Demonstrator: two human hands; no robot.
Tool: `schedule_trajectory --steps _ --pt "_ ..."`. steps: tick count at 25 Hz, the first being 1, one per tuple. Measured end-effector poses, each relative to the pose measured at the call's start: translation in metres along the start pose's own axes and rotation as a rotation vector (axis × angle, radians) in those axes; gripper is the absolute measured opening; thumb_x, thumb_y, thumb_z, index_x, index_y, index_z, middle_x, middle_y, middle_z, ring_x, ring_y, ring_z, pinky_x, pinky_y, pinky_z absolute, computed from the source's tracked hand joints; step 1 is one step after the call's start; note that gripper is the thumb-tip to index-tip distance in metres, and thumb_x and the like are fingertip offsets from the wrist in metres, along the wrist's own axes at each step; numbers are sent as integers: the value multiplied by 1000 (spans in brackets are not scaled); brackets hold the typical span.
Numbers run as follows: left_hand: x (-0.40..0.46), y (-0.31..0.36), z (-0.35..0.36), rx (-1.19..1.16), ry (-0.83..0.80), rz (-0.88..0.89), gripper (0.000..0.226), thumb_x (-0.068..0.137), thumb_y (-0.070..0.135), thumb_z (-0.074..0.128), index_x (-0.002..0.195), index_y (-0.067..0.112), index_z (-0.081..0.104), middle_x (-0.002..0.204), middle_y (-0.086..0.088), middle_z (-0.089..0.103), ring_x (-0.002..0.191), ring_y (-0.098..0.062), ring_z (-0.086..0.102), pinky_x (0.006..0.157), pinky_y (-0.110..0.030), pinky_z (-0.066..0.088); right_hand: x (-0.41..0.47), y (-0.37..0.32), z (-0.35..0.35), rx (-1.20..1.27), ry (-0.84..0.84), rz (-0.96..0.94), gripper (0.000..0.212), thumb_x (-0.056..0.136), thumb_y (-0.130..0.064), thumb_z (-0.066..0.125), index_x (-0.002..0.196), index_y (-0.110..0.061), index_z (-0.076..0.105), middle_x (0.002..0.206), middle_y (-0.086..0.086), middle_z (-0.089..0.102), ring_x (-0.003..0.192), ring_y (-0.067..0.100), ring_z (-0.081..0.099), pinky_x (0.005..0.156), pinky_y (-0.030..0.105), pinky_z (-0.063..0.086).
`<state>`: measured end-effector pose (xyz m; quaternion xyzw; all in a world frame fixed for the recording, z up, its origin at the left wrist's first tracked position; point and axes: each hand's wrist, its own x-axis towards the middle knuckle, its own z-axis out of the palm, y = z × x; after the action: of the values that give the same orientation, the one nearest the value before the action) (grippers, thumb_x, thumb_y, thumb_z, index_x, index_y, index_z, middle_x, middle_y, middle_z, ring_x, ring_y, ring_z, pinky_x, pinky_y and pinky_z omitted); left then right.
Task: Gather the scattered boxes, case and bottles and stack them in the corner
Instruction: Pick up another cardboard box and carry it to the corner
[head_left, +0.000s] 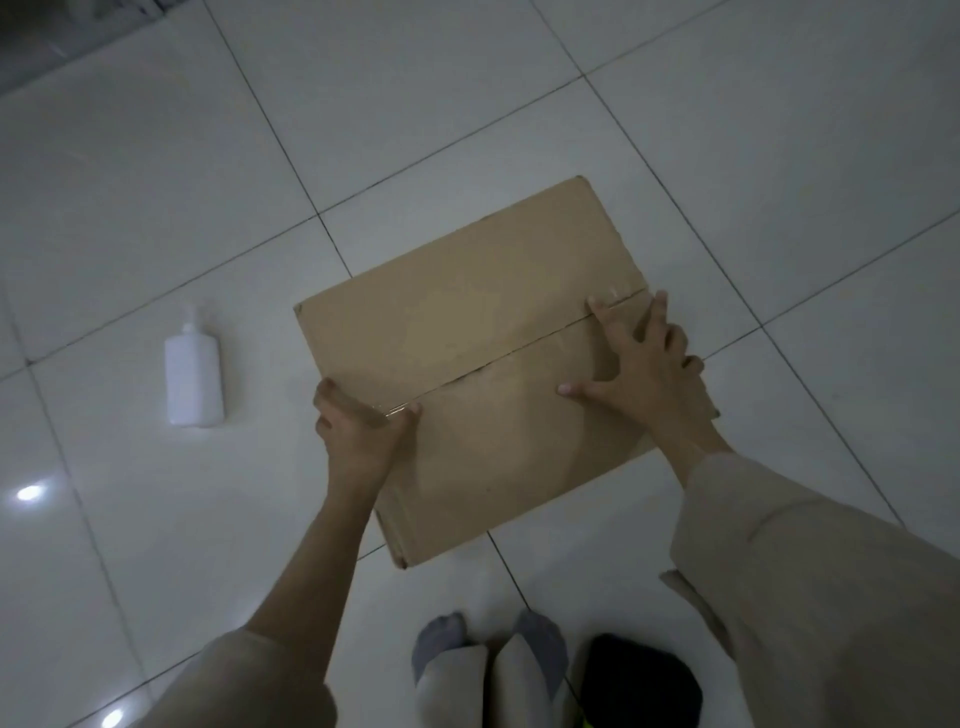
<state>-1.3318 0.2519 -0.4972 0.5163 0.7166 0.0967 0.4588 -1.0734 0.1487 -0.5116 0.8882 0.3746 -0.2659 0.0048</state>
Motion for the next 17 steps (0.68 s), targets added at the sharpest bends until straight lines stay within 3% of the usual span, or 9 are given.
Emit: schedule_trajectory --steps 3,7,12,17 --pt "-4 -3 -1 32 -24 -2 103 68 34 78 142 20 8 143 -18 35 130 -39 35 107 -48 34 -6 3 -5 53 -9 49 103 58 -72 65 139 -54 4 156 14 0 131 44 23 100 56 29" --pt "-23 4 -17 93 -1 74 103 66 34 80 142 20 13 143 -17 34 131 -38 34 110 -52 30 -39 13 -8 146 14 105 96 62 -65 68 141 -49 15 148 13 20 126 41 31 100 52 31" --pt "-64 43 -66 176 11 183 101 63 41 80 143 26 19 145 -15 34 133 -37 33 110 -50 31 -103 13 -45 423 88 123 87 62 -56 74 138 -46 31 143 10 25 127 37 26 101 48 35" --pt "-126 114 -125 218 -35 341 106 58 53 78 143 30 19 145 -10 37 133 -34 35 106 -53 35 -180 16 -134 562 282 92 77 63 -55 74 132 -45 41 134 2 30 121 29 29 83 33 35"
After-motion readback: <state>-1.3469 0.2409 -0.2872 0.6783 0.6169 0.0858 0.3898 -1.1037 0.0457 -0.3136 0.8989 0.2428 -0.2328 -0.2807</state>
